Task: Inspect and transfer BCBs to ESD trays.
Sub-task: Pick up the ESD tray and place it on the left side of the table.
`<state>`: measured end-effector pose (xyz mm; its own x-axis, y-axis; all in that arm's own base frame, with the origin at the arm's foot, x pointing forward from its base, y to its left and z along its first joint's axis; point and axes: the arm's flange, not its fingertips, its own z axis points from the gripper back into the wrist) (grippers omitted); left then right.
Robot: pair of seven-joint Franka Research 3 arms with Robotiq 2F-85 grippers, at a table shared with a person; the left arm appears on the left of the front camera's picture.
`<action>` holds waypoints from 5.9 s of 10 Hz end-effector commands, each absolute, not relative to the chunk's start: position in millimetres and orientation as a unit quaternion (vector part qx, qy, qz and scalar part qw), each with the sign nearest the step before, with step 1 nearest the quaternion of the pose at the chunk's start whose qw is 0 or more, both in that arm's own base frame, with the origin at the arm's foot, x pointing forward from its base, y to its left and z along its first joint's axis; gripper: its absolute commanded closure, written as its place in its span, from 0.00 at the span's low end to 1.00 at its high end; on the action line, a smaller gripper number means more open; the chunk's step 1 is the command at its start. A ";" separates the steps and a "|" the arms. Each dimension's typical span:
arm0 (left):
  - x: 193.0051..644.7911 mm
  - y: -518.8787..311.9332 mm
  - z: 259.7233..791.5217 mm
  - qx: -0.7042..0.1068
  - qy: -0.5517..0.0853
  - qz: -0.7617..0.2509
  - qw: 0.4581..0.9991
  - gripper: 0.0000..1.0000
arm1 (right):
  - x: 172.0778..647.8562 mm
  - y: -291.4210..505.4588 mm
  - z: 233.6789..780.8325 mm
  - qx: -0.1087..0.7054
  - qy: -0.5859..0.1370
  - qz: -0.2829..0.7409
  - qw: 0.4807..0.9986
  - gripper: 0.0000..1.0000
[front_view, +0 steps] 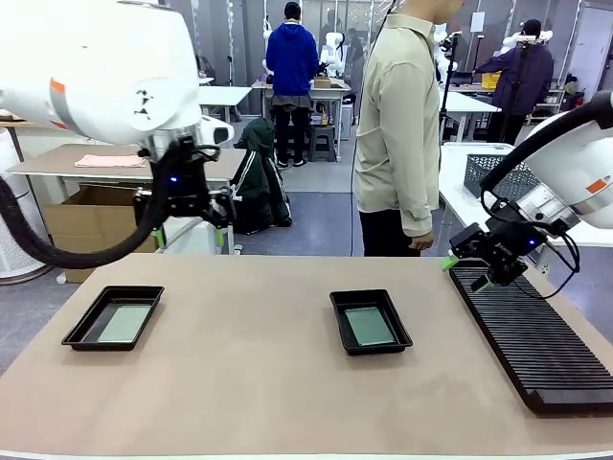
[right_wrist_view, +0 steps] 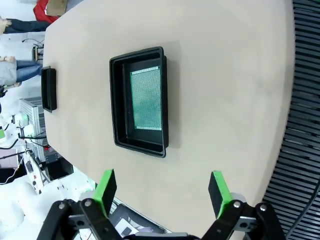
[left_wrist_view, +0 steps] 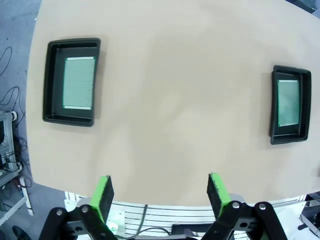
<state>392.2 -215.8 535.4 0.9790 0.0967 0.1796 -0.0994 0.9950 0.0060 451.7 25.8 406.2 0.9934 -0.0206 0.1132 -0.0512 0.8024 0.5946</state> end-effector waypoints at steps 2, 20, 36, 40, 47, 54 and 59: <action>397.2 -261.8 524.7 -0.017 -0.093 0.061 0.994 0.00 | 448.4 5.5 399.7 0.343 -0.051 0.023 0.938 0.02; 457.5 -454.7 421.6 -0.004 -0.114 0.032 0.993 0.00 | 447.7 5.5 401.9 0.329 -0.047 0.017 0.943 0.02; 487.3 -464.4 323.0 -0.007 -0.070 0.000 0.997 0.00 | 447.7 5.5 401.9 0.329 -0.047 0.017 0.943 0.02; 492.0 -466.1 314.6 -0.013 -0.065 0.001 0.998 0.00 | 447.7 5.5 401.9 0.329 -0.047 0.017 0.943 0.02; 493.8 -463.4 308.9 -0.001 -0.060 0.006 0.998 0.00 | 447.7 5.5 401.9 0.329 -0.047 0.017 0.943 0.02; 488.7 -457.0 308.0 -0.003 -0.070 0.004 0.998 0.94 | 447.7 5.5 401.9 0.329 -0.047 0.017 0.943 0.02; 487.5 -457.6 310.1 -0.006 -0.074 0.002 0.997 1.00 | 447.7 5.5 401.9 0.329 -0.047 0.017 0.943 0.02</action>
<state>493.3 -466.2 311.5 0.9916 0.0093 0.1291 -0.0081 0.9999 -0.0104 447.0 4.5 401.9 0.9955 0.0128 0.0936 -0.0686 0.7792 0.6231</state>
